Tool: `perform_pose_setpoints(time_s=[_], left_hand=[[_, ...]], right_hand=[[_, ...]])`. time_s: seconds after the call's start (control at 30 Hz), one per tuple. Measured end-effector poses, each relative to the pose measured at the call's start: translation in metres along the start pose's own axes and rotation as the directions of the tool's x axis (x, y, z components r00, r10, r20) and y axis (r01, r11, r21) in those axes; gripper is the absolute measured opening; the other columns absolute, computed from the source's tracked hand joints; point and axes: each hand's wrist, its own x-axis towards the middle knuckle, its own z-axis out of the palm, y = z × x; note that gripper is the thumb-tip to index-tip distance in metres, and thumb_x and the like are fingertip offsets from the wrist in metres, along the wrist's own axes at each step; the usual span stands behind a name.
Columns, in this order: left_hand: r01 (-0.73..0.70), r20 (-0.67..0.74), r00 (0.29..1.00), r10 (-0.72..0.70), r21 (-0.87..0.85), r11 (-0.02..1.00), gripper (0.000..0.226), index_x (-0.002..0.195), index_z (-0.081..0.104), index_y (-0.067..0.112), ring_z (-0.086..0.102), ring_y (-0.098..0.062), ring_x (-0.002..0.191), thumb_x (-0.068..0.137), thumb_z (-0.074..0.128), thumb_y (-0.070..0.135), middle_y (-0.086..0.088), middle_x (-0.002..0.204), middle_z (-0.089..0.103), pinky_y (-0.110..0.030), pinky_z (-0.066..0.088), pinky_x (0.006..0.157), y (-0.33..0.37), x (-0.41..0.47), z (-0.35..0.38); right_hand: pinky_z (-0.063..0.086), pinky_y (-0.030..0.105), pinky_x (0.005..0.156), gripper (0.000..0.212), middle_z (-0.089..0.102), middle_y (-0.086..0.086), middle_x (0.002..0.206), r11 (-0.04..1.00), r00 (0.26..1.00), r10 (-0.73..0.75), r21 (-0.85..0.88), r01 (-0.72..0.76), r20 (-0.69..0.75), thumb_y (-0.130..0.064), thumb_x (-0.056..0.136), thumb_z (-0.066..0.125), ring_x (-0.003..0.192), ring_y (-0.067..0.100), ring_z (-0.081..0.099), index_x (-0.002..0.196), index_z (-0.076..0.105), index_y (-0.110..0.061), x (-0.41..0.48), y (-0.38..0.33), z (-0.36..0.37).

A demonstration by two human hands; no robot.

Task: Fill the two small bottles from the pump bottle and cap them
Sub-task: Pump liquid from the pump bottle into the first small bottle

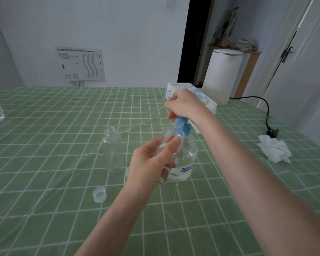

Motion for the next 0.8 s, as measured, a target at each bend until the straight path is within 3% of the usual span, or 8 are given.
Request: perform_pose_setpoints(time_s=[0.1,0.17,0.3,0.4,0.47,0.6,0.8], left_hand=[[-0.004,0.001,1.0,0.004,-0.006,1.0,0.043,0.094,0.072,0.019,0.061,-0.004,0.053,0.064,0.067,0.05,0.009,0.064,0.07,-0.012,0.041,0.042,0.002,0.001,0.001],[0.0,0.002,1.0,0.0,-0.01,1.0,0.044,0.094,0.072,0.019,0.061,-0.005,0.053,0.063,0.067,0.05,0.009,0.064,0.069,-0.012,0.041,0.041,0.003,0.0,0.001],[0.004,0.009,1.0,-0.004,-0.007,1.0,0.047,0.097,0.072,0.018,0.061,-0.005,0.054,0.064,0.067,0.05,0.01,0.066,0.07,-0.012,0.041,0.042,0.003,0.0,0.001],[0.002,0.01,1.0,-0.002,-0.01,1.0,0.044,0.097,0.072,0.017,0.06,-0.004,0.052,0.067,0.067,0.049,0.009,0.064,0.069,-0.011,0.041,0.042,0.003,0.001,0.001],[-0.001,0.011,1.0,0.001,-0.019,1.0,0.044,0.097,0.072,0.017,0.06,-0.004,0.052,0.067,0.067,0.048,0.008,0.064,0.069,-0.011,0.04,0.042,0.002,0.0,0.001],[-0.012,0.014,1.0,0.012,-0.022,1.0,0.045,0.097,0.072,0.016,0.06,-0.004,0.052,0.066,0.067,0.048,0.007,0.066,0.07,-0.011,0.04,0.042,0.002,0.0,0.0],[-0.003,0.013,1.0,0.004,-0.018,1.0,0.042,0.095,0.073,0.02,0.061,-0.004,0.052,0.065,0.067,0.048,0.009,0.064,0.07,-0.011,0.041,0.042,0.001,0.001,0.0]], right_hand=[[0.057,0.045,0.088,0.034,0.076,0.018,0.09,0.999,0.997,-0.036,0.014,0.037,-0.067,-0.01,0.087,0.05,0.083,0.031,0.072,0.112,0.065,0.006,-0.001,-0.002,-0.004],[0.059,0.038,0.08,0.029,0.076,0.014,0.084,0.998,0.998,-0.049,0.033,0.05,-0.035,-0.009,0.088,0.049,0.073,0.025,0.07,0.107,0.066,0.005,0.0,-0.002,-0.008],[0.038,0.012,0.04,0.011,0.069,0.002,0.067,0.998,0.998,-0.056,0.038,0.056,0.006,-0.011,0.089,0.048,0.052,0.009,0.061,0.088,0.059,-0.012,0.001,-0.004,-0.019],[0.03,0.007,0.029,0.011,0.068,0.0,0.064,0.997,0.998,-0.057,0.061,0.054,0.041,-0.013,0.091,0.05,0.043,0.004,0.06,0.082,0.057,-0.015,0.001,-0.005,-0.02],[0.037,0.011,0.036,0.01,0.068,-0.002,0.063,0.997,0.995,-0.052,0.064,0.046,0.086,-0.017,0.092,0.051,0.046,0.002,0.061,0.091,0.06,-0.014,0.0,-0.005,-0.016],[0.043,0.025,0.062,0.036,0.071,0.002,0.071,0.997,0.986,-0.008,0.074,-0.005,0.168,-0.019,0.092,0.051,0.077,0.016,0.06,0.121,0.061,0.0,0.0,-0.003,-0.009],[0.049,0.032,0.079,0.032,0.075,0.006,0.103,0.998,0.975,0.064,-0.027,-0.059,0.213,-0.021,0.092,0.054,0.088,0.022,0.063,0.12,0.062,-0.007,0.004,-0.002,-0.007]])
